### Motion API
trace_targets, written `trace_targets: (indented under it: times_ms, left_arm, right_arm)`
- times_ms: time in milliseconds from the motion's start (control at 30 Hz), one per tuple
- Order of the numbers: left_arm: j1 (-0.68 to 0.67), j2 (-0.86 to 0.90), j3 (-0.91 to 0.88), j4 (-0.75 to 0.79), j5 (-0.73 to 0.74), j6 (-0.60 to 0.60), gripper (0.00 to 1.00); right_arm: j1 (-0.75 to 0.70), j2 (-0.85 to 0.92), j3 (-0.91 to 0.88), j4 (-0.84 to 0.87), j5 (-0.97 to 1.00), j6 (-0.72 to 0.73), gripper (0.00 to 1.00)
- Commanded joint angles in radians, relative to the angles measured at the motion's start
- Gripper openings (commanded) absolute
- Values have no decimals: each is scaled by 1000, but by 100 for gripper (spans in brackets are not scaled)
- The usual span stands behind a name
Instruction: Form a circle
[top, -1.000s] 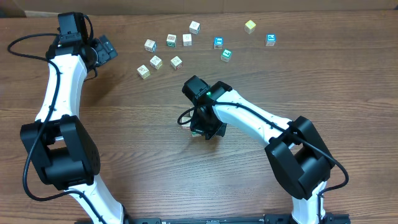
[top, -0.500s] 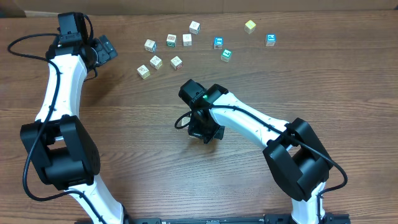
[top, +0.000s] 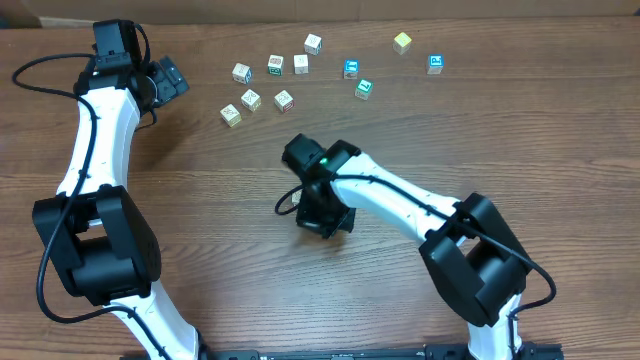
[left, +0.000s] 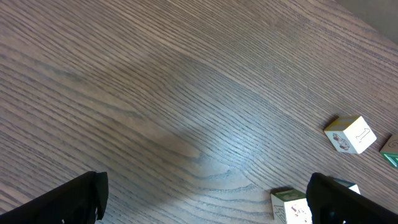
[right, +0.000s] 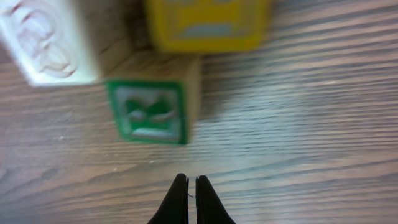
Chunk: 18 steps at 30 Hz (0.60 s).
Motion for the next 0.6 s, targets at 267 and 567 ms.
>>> trace_targets:
  times_ms: [267, 567]
  left_arm:
    - [-7, -11, 11, 2, 1, -3, 100]
    - [-7, -11, 11, 2, 1, -3, 100]
  right_arm:
    - [25, 32, -5, 52, 17, 14, 4]
    - [0, 37, -5, 63, 18, 23, 4]
